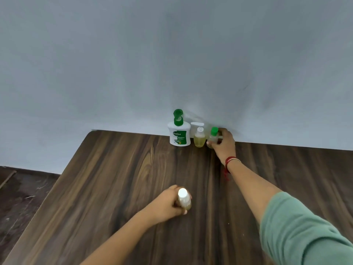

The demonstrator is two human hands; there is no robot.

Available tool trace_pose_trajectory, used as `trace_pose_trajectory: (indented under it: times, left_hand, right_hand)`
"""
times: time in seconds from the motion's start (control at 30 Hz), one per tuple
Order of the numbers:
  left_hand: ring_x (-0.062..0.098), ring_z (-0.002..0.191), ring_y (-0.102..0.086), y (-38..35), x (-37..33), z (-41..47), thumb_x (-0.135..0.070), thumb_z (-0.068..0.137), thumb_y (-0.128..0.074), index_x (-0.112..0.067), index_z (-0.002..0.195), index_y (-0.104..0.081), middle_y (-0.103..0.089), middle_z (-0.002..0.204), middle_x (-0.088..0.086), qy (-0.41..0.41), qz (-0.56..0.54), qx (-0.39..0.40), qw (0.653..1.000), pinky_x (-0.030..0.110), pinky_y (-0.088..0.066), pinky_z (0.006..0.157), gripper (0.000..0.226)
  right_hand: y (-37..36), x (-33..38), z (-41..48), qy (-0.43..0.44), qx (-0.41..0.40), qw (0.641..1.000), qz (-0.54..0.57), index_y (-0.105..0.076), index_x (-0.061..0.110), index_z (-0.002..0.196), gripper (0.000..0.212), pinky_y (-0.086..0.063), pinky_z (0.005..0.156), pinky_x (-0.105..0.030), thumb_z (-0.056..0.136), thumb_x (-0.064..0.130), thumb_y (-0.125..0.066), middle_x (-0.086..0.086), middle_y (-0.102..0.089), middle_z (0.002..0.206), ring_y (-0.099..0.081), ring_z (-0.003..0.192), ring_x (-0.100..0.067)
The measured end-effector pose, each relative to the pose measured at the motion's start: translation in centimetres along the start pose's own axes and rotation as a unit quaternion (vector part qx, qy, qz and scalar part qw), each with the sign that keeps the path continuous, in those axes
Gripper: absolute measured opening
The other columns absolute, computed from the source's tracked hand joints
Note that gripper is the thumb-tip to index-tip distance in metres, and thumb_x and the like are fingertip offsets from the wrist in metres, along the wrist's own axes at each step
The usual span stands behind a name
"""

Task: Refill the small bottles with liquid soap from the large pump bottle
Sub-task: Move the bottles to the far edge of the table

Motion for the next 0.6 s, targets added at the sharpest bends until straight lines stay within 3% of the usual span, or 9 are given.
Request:
trace_pose_trajectory:
  times: [0.13, 0.27, 0.33, 0.4, 0.5, 0.6]
  left_hand:
    - [0.014, 0.101, -0.06, 0.0, -0.9, 0.7, -0.014, 0.074, -0.076, -0.022, 0.108, -0.059, -0.06, 0.111, 0.005, 0.007, -0.002, 0.001, 1.0, 0.029, -0.049, 0.092, 0.039]
    - [0.015, 0.093, -0.062, 0.0, -1.7, 2.1, -0.028, 0.071, -0.074, -0.017, 0.106, -0.06, -0.06, 0.105, 0.004, 0.012, 0.008, -0.01, 1.0, 0.038, -0.051, 0.086, 0.039]
    - [0.012, 0.09, -0.063, -0.1, -2.4, 3.1, -0.04, 0.067, -0.069, -0.021, 0.1, -0.06, -0.063, 0.1, -0.001, 0.001, -0.001, -0.017, 1.0, 0.039, -0.053, 0.084, 0.039]
    - [0.009, 0.086, -0.063, 0.1, -4.2, 3.9, -0.041, 0.067, -0.068, -0.019, 0.096, -0.062, -0.066, 0.095, -0.002, -0.009, 0.003, -0.033, 0.999, 0.035, -0.053, 0.081, 0.037]
    - [0.006, 0.079, -0.061, 0.1, -7.9, 4.9, -0.013, 0.078, -0.068, -0.013, 0.088, -0.062, -0.067, 0.088, 0.0, -0.04, 0.011, -0.049, 0.998, 0.025, -0.05, 0.074, 0.012]
    - [0.01, 0.076, -0.059, -0.1, -11.4, 6.1, -0.001, 0.082, -0.063, -0.004, 0.091, -0.062, -0.065, 0.086, 0.001, -0.086, 0.039, -0.051, 0.994, 0.012, -0.043, 0.066, 0.01]
  right_hand:
    - [1.2, -0.2, -1.4, -0.004, -0.051, 0.999, 0.013, -0.046, 0.013, 0.134, 0.07, -0.04, 0.108, -0.039, 0.074, 0.014, -0.082, -0.009, -0.039, 0.132, -0.048, 0.121, -0.026]
    - [3.4, 0.0, -8.3, 0.062, -0.125, 0.988, 0.071, -0.053, 0.021, 0.124, 0.043, -0.046, 0.102, -0.038, 0.086, 0.012, -0.071, 0.001, -0.042, 0.125, -0.051, 0.115, -0.018]
    - [3.6, -0.4, -12.2, 0.059, -0.059, 0.99, 0.116, -0.056, 0.031, 0.114, 0.039, -0.051, 0.094, -0.027, 0.087, 0.006, -0.069, -0.003, -0.051, 0.12, -0.056, 0.105, -0.01]
    - [3.5, -0.8, -14.6, 0.033, 0.025, 0.987, 0.154, -0.058, 0.03, 0.116, 0.04, -0.05, 0.088, -0.016, 0.086, 0.009, -0.071, -0.006, -0.058, 0.121, -0.06, 0.103, -0.007]
    - [3.5, -0.4, -16.1, -0.002, 0.077, 0.974, 0.215, -0.059, 0.013, 0.123, 0.045, -0.052, 0.087, -0.019, 0.081, 0.009, -0.075, -0.004, -0.066, 0.119, -0.065, 0.105, -0.01]
    - [4.8, 0.3, -16.1, -0.013, 0.052, 0.971, 0.235, -0.058, 0.012, 0.121, 0.048, -0.053, 0.085, -0.018, 0.079, -0.003, -0.074, -0.003, -0.068, 0.113, -0.067, 0.099, -0.004]
Point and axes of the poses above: each hand's wrist, its own z-axis towards the middle knuckle, its own y-axis out of the back of the hand, x = y × z, the point moved 4 cm from there along z, towards the middle knuckle
